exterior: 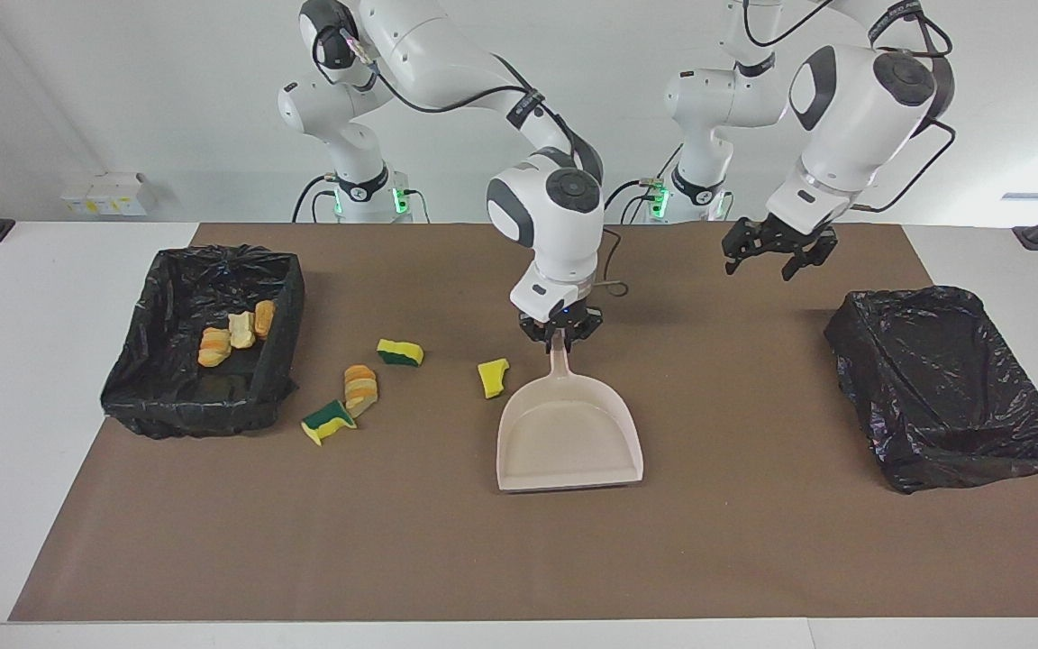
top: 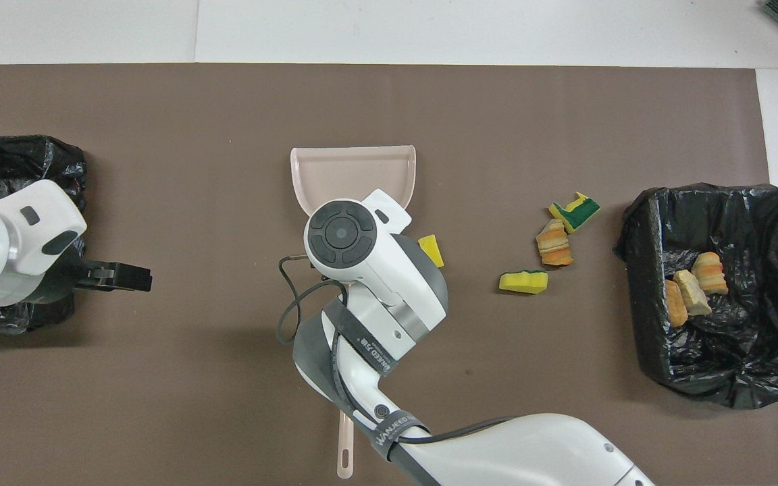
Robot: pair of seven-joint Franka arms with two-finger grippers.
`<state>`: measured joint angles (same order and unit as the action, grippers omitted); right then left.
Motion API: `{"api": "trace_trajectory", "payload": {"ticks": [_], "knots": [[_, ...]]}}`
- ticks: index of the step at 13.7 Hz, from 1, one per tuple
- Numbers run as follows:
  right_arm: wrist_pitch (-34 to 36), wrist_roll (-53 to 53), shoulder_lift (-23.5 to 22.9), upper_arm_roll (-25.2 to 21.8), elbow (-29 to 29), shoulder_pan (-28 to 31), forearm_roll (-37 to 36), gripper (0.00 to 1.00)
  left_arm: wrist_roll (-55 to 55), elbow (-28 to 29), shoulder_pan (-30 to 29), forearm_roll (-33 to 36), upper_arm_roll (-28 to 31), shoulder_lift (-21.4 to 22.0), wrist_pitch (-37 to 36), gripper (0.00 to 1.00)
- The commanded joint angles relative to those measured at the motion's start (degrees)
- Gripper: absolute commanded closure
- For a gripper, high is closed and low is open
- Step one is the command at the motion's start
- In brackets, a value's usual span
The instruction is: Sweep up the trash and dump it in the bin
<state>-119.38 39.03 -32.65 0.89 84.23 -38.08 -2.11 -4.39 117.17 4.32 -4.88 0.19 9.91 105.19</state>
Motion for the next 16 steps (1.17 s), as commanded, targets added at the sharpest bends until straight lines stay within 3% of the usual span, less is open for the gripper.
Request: {"api": "trace_trajectory", "payload": {"ticks": [1, 3, 7, 14, 16], "knots": [[1.87, 0.70, 0.03, 0.08, -3.37, 0.64, -2.54, 0.00, -2.98, -3.95, -3.34, 2.68, -0.81, -0.68, -2.70, 0.00], [2.40, 1.39, 2.49, 0.34, -1.98, 0.46, -2.37, 0.00, -3.78, -8.60, -4.32, 2.77, -0.81, -1.47, -5.59, 0.00], [2.40, 3.68, 11.53, 0.61, 8.46, -2.43, -2.11, 0.00, -3.61, -19.15, -4.32, 2.77, -0.98, -1.74, -16.21, 0.00], [-4.44, 19.22, 26.65, 0.78, 32.28, -12.89, -1.67, 0.00, -3.34, -23.73, -4.67, 2.94, -0.98, -3.66, -18.00, 0.00], [-7.87, 24.92, 28.16, 0.78, 37.30, -16.05, -1.49, 0.00, -3.34, -23.74, -4.59, 3.55, -0.98, -3.93, -17.38, 0.00]]}}
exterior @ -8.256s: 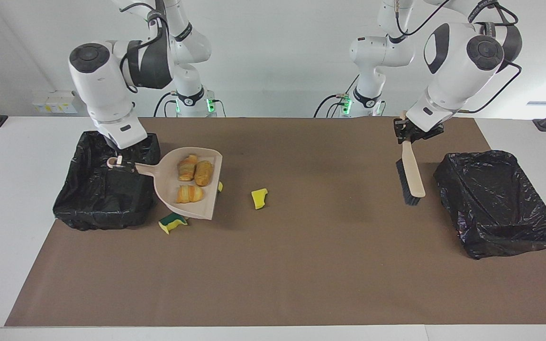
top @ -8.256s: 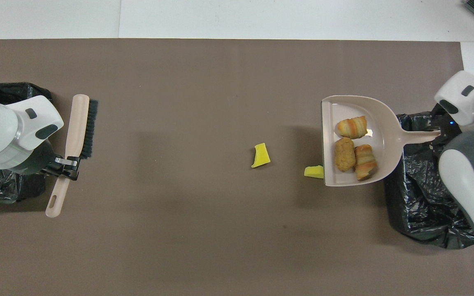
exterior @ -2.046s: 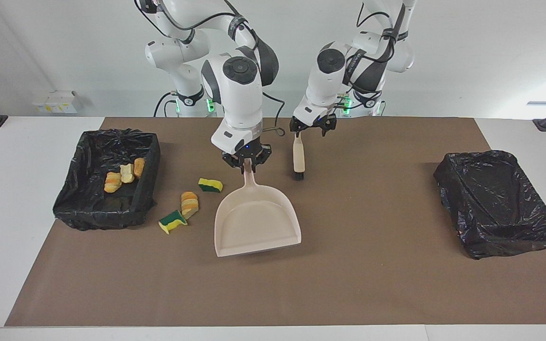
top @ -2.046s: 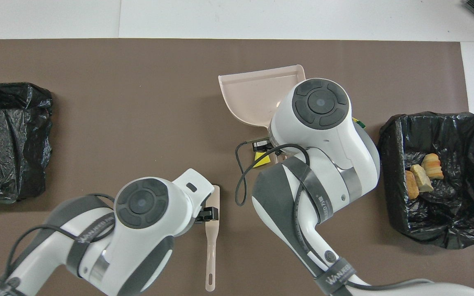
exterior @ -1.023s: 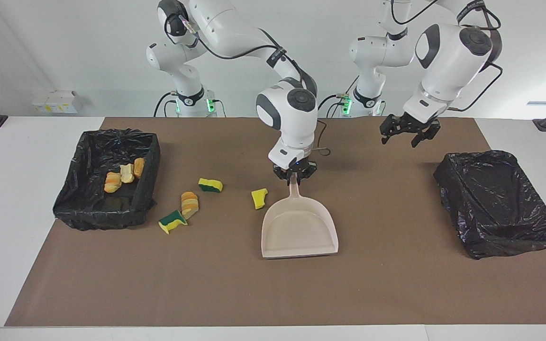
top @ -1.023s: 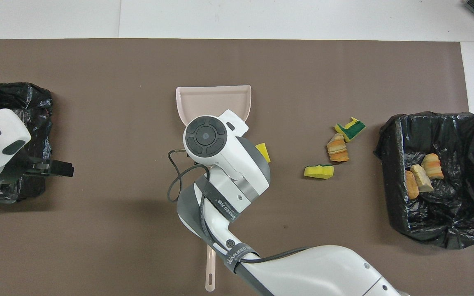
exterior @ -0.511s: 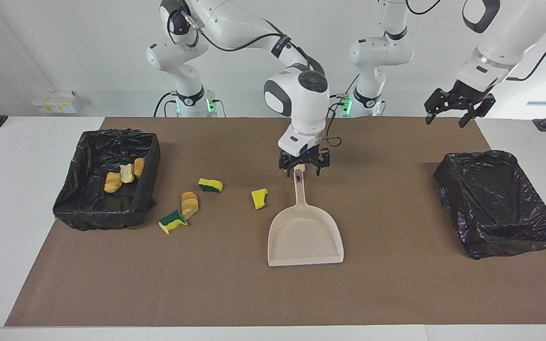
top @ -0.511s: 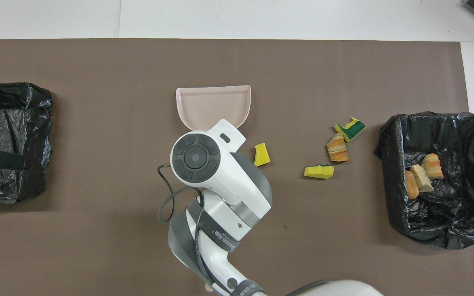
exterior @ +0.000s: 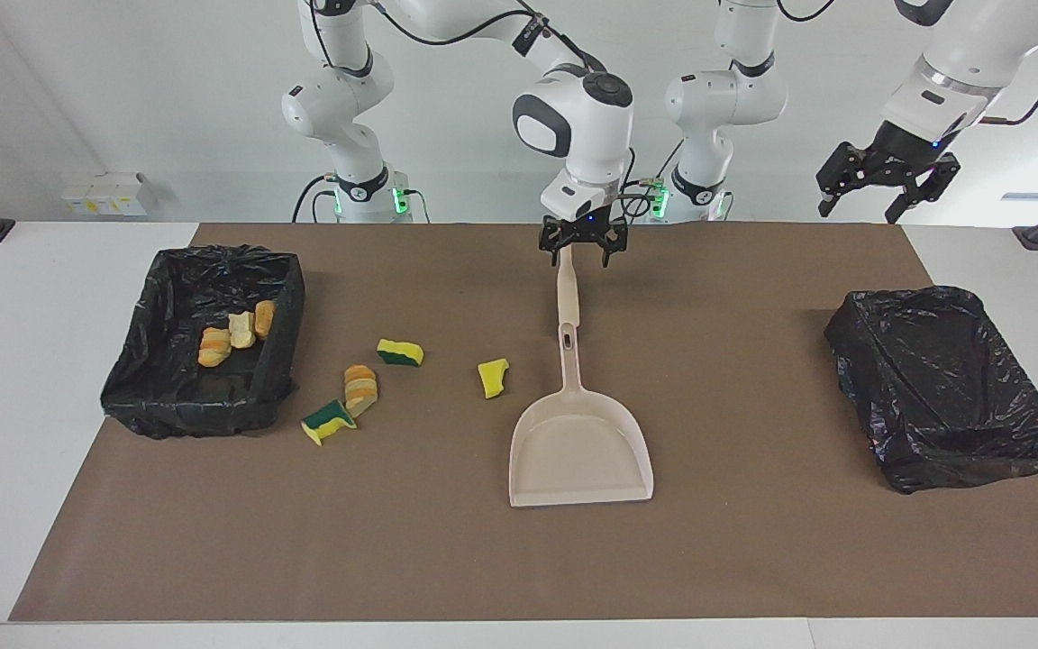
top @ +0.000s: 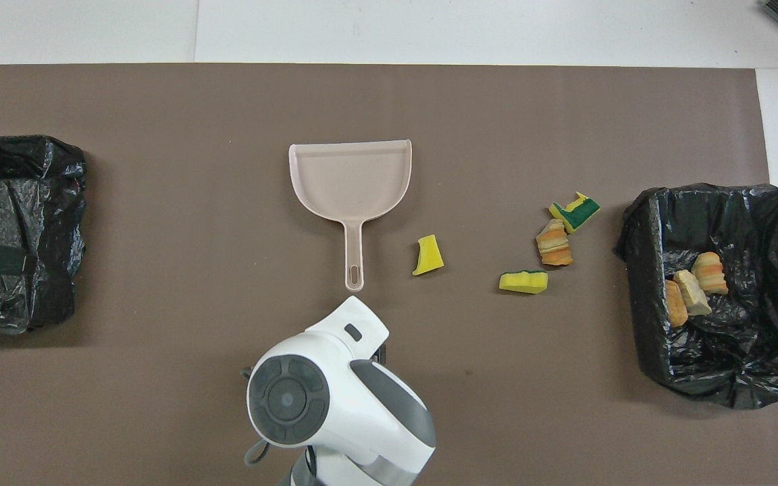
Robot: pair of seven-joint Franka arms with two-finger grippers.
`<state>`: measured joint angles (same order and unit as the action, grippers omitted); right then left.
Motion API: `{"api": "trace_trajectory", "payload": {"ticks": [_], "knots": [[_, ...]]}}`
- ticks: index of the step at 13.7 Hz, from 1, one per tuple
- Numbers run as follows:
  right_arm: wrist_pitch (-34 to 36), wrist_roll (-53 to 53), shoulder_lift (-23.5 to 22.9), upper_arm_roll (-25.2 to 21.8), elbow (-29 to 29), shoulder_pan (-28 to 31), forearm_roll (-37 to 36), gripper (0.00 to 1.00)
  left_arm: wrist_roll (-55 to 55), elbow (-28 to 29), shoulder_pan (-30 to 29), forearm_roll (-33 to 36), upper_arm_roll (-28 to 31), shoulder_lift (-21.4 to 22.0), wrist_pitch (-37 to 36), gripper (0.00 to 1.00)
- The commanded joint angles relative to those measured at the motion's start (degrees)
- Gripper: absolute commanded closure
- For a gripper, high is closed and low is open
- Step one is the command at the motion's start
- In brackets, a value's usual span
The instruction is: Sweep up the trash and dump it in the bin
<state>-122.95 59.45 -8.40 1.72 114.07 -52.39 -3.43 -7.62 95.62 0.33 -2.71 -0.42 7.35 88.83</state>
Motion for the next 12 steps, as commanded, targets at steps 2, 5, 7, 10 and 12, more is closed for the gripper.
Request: {"api": "trace_trajectory", "payload": {"ticks": [2, 5, 7, 10, 12], "knots": [[-7.37, 8.20, 3.66, -0.05, 10.45, -4.02, -0.17, 0.00, -0.29, -0.70, -0.41, 1.66, -0.38, -1.03, -1.29, 0.00], [-10.55, 10.94, 3.47, -0.05, 13.11, -4.92, -0.17, 0.05, -0.20, 0.88, 0.11, 1.66, -0.46, -0.41, -1.65, 0.00], [-10.38, 11.12, 3.48, -0.05, 13.19, -5.00, -0.17, 0.23, 0.67, 0.97, 0.55, 1.48, -0.72, -0.41, -1.04, 0.00], [-10.29, 11.12, 3.30, -0.05, 13.11, -5.00, -0.26, 0.51, 2.96, 0.01, 0.55, 0.96, -2.22, -0.32, -0.59, 0.00], [-9.85, 11.03, 3.21, -0.14, 12.76, -5.00, -0.26, 0.89, 3.49, 0.44, 0.46, 0.69, -2.13, -0.15, 1.15, 0.00]]}}
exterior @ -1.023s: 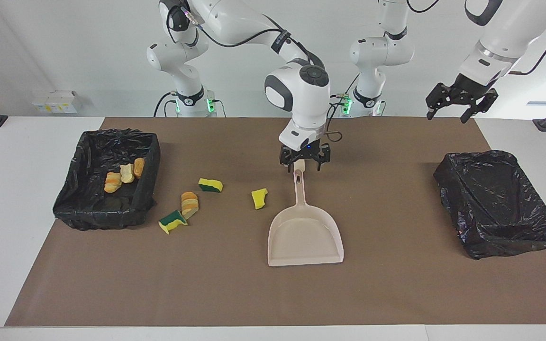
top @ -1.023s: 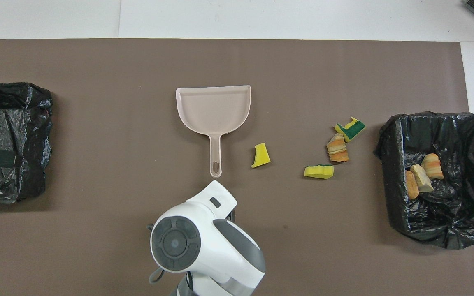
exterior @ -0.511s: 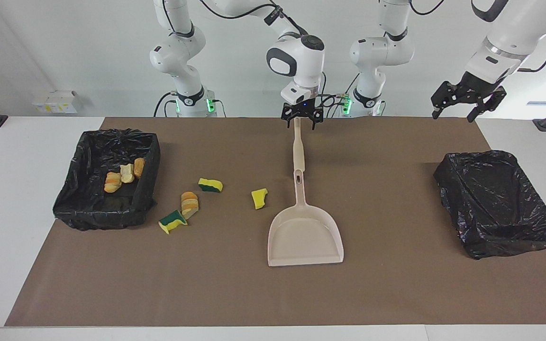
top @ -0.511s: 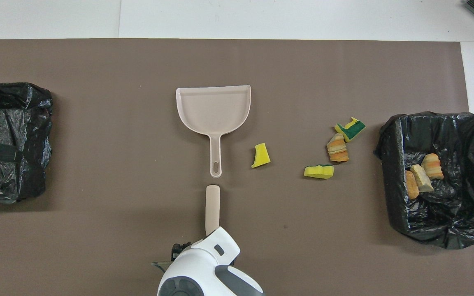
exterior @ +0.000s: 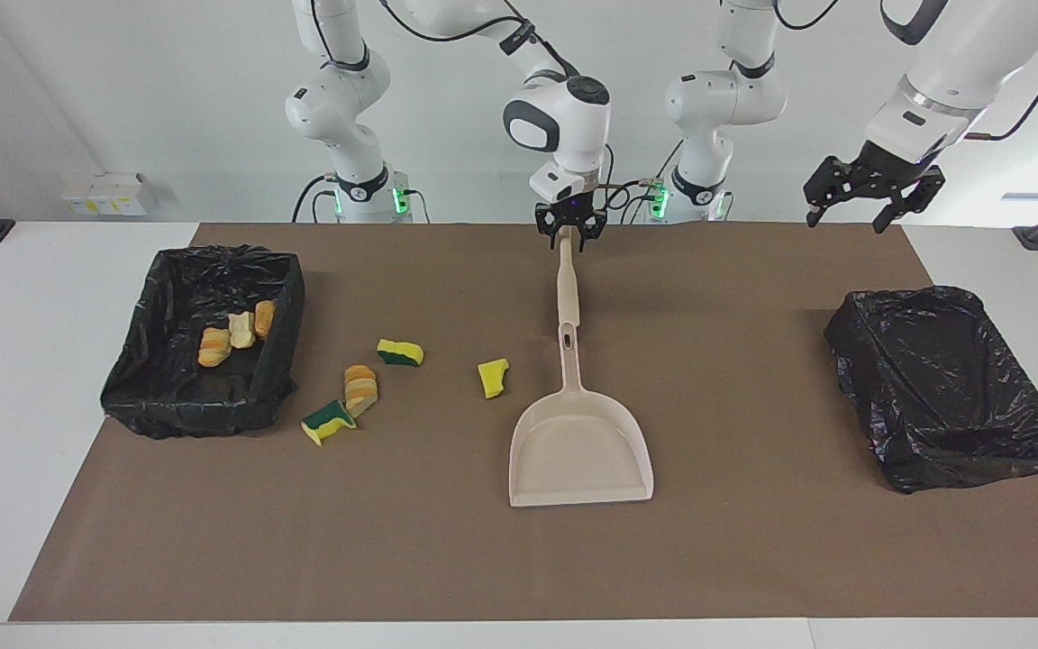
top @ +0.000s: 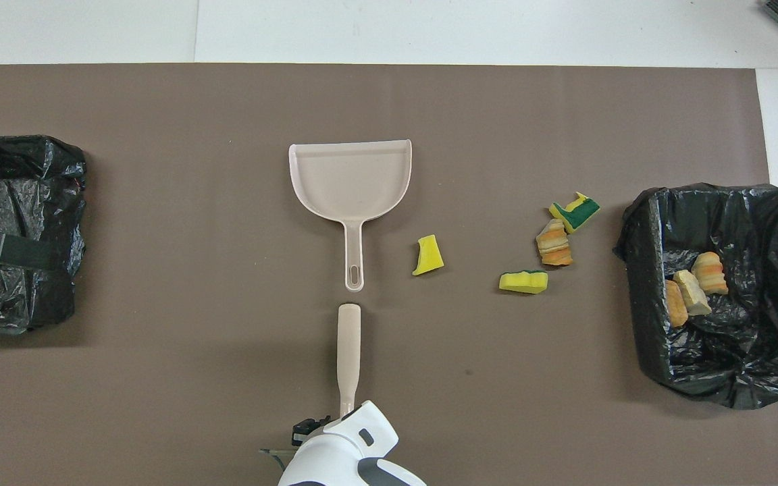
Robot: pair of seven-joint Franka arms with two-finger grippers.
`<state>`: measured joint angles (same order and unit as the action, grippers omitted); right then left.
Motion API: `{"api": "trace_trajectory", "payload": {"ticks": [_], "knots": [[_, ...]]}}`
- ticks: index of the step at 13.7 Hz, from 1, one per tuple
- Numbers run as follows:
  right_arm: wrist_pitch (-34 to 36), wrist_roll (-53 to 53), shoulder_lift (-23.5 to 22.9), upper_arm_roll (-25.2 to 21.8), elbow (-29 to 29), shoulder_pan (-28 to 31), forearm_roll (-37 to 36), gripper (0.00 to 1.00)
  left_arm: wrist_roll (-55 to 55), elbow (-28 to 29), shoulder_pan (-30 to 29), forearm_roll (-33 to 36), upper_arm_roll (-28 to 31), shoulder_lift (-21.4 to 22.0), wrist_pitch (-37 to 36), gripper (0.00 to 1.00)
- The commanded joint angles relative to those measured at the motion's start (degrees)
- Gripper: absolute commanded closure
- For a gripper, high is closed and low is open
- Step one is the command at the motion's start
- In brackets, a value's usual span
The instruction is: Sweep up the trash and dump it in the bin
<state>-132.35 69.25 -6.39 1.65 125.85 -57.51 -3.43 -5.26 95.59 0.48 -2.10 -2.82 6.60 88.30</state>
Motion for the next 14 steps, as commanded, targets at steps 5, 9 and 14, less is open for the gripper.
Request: {"api": "trace_trajectory", "payload": {"ticks": [5, 9, 14], "knots": [[9.18, -0.34, 3.30, -0.25, -3.14, 3.01, -0.26, 1.00, 12.51, 0.92, 6.62, 0.07, -0.08, -3.59, 12.30, 0.00], [20.45, -4.03, 11.38, -0.95, -3.51, 8.36, 1.32, 1.00, 22.03, 0.12, 10.24, -2.80, -0.08, -9.05, 23.13, 0.00], [28.28, -18.07, 14.29, -1.04, -3.51, 20.23, 0.18, 1.00, 35.66, 0.12, 19.62, -4.67, -0.08, -15.55, 32.72, 0.00]]}}
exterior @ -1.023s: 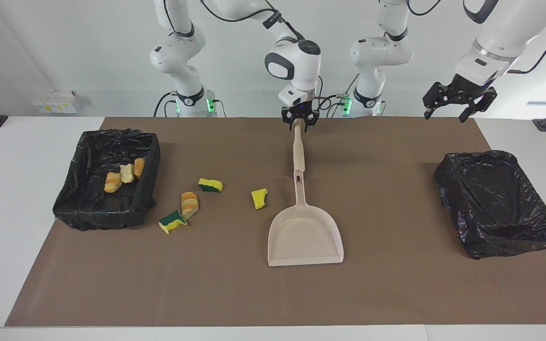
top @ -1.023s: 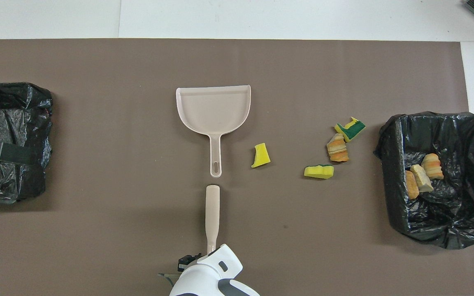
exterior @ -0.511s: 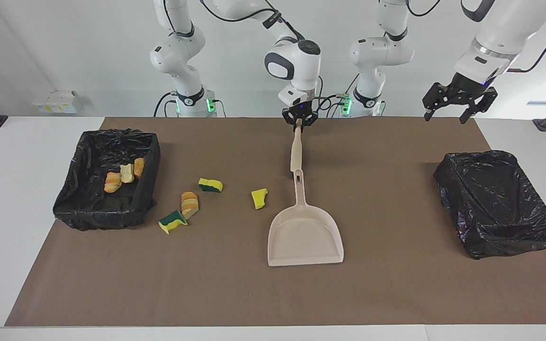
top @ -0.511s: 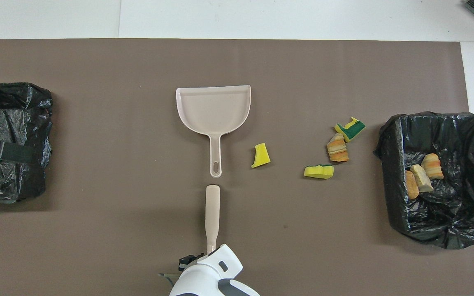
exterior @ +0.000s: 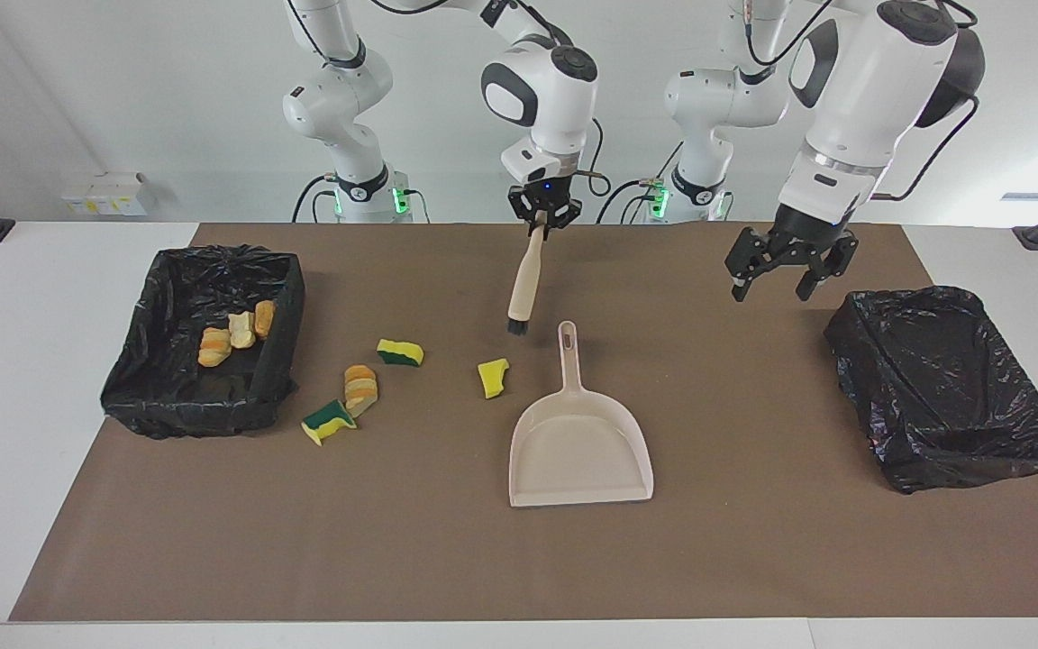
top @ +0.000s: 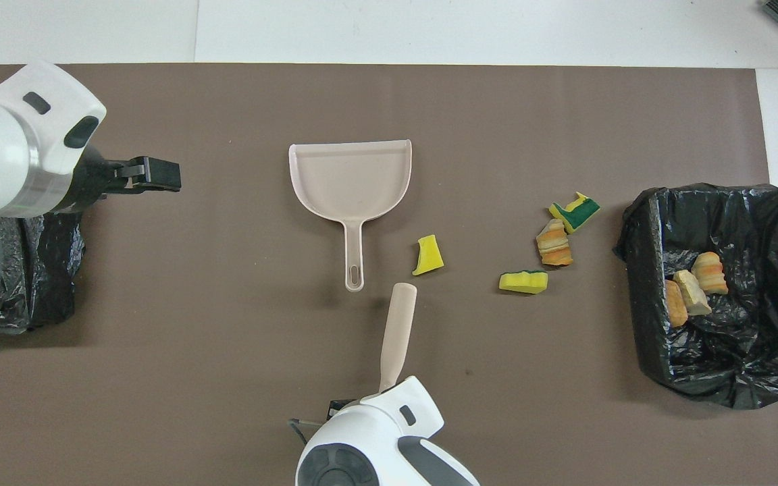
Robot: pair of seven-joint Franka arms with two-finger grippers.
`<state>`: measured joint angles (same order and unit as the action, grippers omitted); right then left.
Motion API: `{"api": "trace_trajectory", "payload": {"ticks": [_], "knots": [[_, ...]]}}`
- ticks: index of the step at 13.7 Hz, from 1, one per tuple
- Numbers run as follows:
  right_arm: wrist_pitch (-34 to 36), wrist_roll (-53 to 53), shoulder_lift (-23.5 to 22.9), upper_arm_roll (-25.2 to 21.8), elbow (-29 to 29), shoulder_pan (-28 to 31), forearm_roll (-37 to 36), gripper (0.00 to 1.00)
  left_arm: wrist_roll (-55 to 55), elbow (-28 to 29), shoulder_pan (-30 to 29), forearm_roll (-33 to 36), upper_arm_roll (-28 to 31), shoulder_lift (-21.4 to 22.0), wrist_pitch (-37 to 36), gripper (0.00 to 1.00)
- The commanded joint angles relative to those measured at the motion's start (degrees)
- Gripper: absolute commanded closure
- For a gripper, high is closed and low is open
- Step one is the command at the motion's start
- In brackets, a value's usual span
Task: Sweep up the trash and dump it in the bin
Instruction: 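Grasp the dustpan with the left gripper while the right gripper grasps the brush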
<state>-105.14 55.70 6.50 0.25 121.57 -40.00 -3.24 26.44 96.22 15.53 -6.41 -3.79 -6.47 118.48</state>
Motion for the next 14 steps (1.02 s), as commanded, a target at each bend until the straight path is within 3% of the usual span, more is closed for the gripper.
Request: {"api": "trace_trajectory", "payload": {"ticks": [1, 4, 6, 14], "knots": [[1.86, -7.94, 1.94, 0.36, 0.78, 4.91, -0.10, 1.00, 4.24, -0.51, 6.25, -0.27, 0.89, -3.54, 3.33, 0.00], [1.17, -18.49, 2.56, 0.36, 1.39, 13.08, -0.45, 1.00, 4.24, -1.82, 11.17, 0.78, 0.89, -10.56, 5.00, 0.00], [-0.23, -25.35, 2.29, 0.36, 1.91, 18.26, -0.54, 1.00, 3.89, -1.22, 13.38, 1.75, 0.89, -11.54, 4.22, 0.00], [-16.91, -56.03, 5.02, 0.45, 13.06, 39.11, -0.45, 1.00, 3.89, 1.95, 18.39, 5.25, 0.89, -15.15, 2.64, 0.00]]}}
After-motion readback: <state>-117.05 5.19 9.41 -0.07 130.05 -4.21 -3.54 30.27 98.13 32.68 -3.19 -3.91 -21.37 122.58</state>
